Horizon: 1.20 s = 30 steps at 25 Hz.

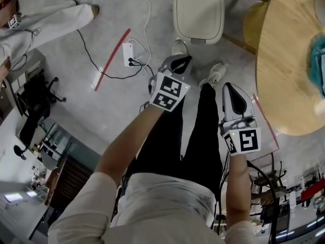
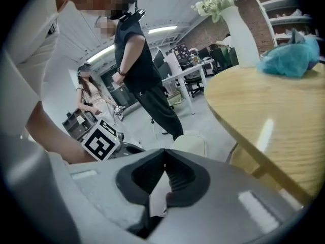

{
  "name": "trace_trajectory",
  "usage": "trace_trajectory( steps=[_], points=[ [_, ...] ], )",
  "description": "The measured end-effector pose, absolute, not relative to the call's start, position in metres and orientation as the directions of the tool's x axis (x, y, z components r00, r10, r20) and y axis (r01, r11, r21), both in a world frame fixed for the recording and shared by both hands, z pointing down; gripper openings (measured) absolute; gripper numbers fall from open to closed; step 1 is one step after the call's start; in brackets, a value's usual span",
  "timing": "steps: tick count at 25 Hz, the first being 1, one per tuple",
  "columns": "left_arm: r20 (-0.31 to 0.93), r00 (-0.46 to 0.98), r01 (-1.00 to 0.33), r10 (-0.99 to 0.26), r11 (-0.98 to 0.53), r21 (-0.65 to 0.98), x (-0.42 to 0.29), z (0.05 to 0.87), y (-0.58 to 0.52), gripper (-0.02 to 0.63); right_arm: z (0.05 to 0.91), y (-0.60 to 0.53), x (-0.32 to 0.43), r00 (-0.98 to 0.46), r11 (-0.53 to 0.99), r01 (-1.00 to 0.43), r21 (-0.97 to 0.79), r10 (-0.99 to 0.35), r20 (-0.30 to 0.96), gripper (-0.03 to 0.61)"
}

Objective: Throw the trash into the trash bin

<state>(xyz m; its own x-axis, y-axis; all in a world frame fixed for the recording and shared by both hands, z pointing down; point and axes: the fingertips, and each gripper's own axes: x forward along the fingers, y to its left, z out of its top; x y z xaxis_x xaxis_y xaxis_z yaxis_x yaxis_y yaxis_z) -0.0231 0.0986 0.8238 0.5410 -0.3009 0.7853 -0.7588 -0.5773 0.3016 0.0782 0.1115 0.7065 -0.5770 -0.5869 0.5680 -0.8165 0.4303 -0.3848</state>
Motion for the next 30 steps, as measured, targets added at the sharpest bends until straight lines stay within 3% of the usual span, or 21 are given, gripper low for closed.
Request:
trace_trajectory(
  steps=[13,30],
  points=[
    [0.825,0.512,-0.777,-0.240,-0.538,0.326,-0.006,0.913,0.093,0.003,0.787,0.107,0.077,-0.562,0.383,-0.827,-0.411,-0.557,0.611,0.000],
    [0.909,0.400,-0.787,-0.115,-0.551,0.276,0.000,1.006,0.098,0.003,0.822,0.095,0.078,-0.566,0.367,-0.824,-0.431,-0.542,0.621,0.002]
  ],
)
